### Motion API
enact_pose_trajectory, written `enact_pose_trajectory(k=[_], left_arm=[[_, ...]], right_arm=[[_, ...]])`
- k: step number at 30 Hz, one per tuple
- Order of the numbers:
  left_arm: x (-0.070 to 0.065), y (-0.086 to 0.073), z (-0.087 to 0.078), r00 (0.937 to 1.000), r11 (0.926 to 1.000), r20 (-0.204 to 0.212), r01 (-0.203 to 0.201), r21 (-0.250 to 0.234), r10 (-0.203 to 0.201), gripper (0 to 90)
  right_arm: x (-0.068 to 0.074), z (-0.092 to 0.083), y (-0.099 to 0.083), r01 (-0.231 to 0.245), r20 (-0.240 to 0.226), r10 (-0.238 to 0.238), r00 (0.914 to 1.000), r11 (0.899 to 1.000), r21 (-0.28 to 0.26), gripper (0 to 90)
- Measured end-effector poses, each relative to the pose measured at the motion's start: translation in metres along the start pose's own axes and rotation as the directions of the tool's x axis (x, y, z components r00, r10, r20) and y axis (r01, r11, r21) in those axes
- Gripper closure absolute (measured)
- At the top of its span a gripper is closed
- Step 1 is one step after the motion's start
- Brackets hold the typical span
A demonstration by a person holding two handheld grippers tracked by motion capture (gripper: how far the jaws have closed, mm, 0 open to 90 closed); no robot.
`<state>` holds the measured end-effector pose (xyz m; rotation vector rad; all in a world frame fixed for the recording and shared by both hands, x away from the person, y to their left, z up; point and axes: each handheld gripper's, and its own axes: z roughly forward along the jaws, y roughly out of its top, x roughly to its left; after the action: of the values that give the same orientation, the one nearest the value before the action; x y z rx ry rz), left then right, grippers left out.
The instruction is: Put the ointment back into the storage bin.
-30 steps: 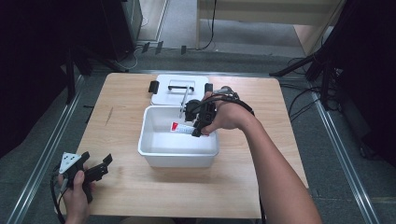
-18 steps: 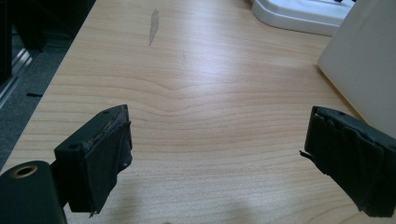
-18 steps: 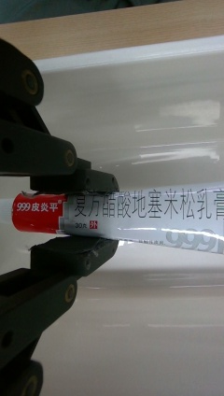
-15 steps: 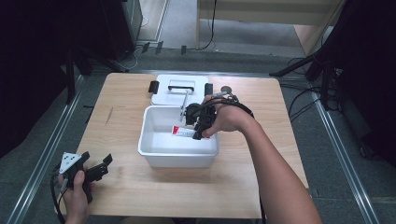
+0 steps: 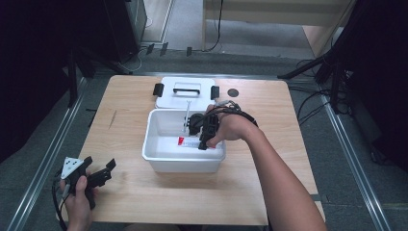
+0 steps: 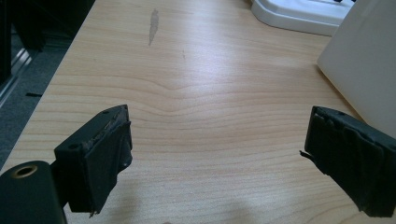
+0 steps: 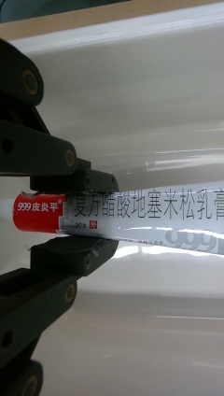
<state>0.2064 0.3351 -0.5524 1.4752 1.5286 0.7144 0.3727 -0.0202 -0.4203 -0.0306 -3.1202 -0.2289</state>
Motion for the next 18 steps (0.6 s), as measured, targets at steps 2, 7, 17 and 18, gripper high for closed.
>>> enact_pose_trajectory(k=[2, 7, 17, 18], left_arm=[[0.0, 0.0, 0.0, 1.0, 1.0, 0.002, -0.001, -0.001, 0.001, 8.1], [0.0, 0.0, 0.0, 1.0, 1.0, 0.003, -0.001, 0.003, 0.001, 8.1], [0.0, 0.0, 0.0, 0.9999, 1.0, 0.012, -0.003, 0.007, 0.003, 8.1], [0.0, 0.0, 0.0, 0.9999, 1.0, 0.013, -0.003, 0.007, 0.003, 8.1]], right_arm=[[0.0, 0.002, 0.001, 0.005, -0.002, -0.005, 1.0, 1.0, 0.007, 71.0], [0.001, 0.009, 0.004, 0.007, -0.009, -0.007, 0.9999, 1.0, 0.027, 71.0], [0.001, 0.019, 0.009, 0.008, -0.015, -0.007, 0.9999, 0.997, 0.076, 70.9], [0.001, 0.02, 0.009, 0.007, -0.016, -0.006, 0.9999, 0.997, 0.078, 70.9]])
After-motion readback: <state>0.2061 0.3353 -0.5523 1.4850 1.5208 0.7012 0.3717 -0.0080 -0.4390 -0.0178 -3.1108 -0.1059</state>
